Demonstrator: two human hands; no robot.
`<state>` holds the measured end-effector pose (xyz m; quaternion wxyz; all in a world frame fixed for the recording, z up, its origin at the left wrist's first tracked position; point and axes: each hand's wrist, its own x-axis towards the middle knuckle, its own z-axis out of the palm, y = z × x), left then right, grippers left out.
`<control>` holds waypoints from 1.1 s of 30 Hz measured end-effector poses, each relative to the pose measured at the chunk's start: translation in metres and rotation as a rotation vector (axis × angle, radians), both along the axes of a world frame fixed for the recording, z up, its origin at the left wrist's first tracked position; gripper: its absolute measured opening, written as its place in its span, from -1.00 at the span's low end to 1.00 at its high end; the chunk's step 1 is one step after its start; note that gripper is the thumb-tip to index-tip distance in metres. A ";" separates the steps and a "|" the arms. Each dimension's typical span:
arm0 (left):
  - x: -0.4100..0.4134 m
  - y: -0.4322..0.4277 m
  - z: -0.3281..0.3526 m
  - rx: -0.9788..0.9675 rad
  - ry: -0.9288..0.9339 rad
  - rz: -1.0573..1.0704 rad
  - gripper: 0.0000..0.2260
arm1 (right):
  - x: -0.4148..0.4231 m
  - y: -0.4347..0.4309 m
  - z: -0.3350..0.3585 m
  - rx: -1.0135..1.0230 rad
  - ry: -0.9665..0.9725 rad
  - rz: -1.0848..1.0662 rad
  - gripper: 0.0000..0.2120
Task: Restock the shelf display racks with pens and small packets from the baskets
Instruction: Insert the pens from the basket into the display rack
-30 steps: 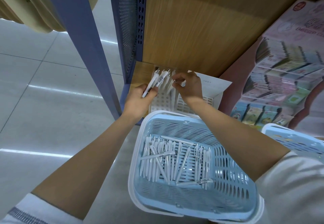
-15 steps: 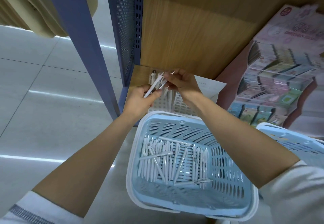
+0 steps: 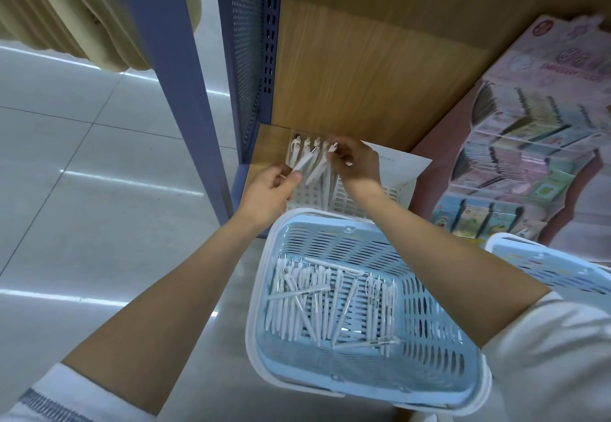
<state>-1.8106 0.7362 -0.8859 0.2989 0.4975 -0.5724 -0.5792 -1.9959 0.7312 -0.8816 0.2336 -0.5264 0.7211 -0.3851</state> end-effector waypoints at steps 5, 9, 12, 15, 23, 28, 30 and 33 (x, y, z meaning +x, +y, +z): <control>0.003 0.000 -0.004 0.011 0.012 0.025 -0.77 | 0.002 -0.002 -0.003 -0.005 0.143 0.068 -0.81; 0.003 -0.002 -0.005 0.037 0.046 0.035 -0.81 | -0.002 -0.007 -0.001 -0.029 0.150 0.074 -0.85; 0.003 -0.005 -0.004 0.036 0.043 0.048 -0.81 | -0.005 -0.009 0.000 -0.017 0.146 0.092 -0.85; 0.002 -0.004 -0.003 0.040 0.052 0.048 -0.82 | -0.006 -0.010 -0.003 -0.004 0.163 0.104 -0.84; 0.002 -0.003 -0.006 0.049 0.043 0.040 -0.78 | 0.001 -0.015 -0.021 0.028 0.230 0.095 -0.84; 0.002 -0.004 -0.005 0.063 0.046 0.046 -0.80 | 0.006 -0.017 -0.025 0.121 0.156 0.075 -0.82; 0.001 -0.004 -0.001 0.065 0.048 0.047 -0.81 | 0.008 -0.014 -0.013 0.076 0.092 0.055 -0.78; -0.001 -0.006 0.001 0.044 0.052 0.058 -0.83 | 0.013 -0.002 0.016 0.016 -0.135 0.042 -0.85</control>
